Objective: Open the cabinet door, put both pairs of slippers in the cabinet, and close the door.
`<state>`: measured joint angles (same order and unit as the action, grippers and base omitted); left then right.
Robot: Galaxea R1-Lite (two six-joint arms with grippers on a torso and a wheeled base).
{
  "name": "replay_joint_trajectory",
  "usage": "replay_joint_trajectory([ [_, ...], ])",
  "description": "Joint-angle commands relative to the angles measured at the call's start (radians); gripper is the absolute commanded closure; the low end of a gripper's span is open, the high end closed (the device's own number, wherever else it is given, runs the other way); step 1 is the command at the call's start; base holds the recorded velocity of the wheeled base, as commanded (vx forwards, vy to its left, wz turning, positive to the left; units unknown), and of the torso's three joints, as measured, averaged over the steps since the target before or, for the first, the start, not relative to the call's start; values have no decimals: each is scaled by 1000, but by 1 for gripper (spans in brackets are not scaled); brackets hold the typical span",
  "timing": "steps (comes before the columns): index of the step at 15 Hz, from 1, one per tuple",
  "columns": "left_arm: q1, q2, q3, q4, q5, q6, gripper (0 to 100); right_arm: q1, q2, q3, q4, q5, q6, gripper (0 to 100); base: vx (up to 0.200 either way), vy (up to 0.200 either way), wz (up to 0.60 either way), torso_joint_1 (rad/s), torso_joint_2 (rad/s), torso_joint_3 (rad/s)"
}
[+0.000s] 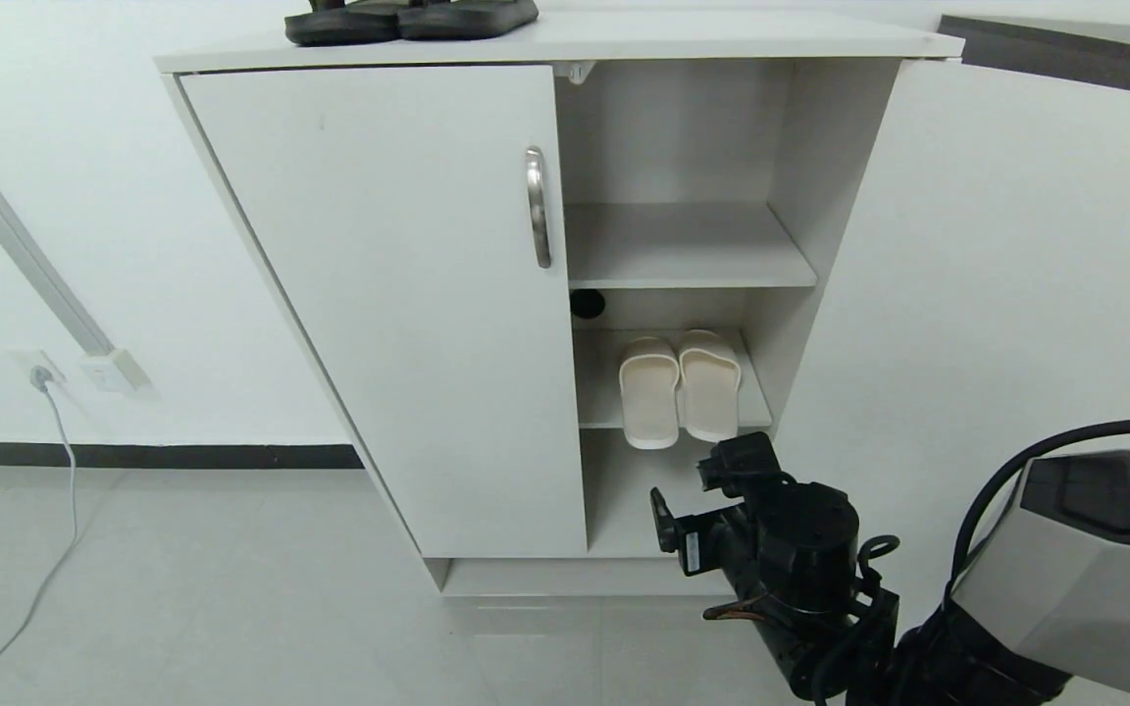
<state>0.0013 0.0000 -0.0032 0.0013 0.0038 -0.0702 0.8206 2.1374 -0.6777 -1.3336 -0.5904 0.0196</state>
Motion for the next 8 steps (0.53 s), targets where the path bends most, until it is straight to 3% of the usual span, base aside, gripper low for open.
replay_joint_trajectory([
  [1,0,2,0,0,1,1,100,0,7,0,1,0,0,0,0,0,0,2,-2,193],
  [8,0,0,0,0,1,1,100,-1,12,-2,-7,-2,-7,0,0,0,0,2,5,203],
])
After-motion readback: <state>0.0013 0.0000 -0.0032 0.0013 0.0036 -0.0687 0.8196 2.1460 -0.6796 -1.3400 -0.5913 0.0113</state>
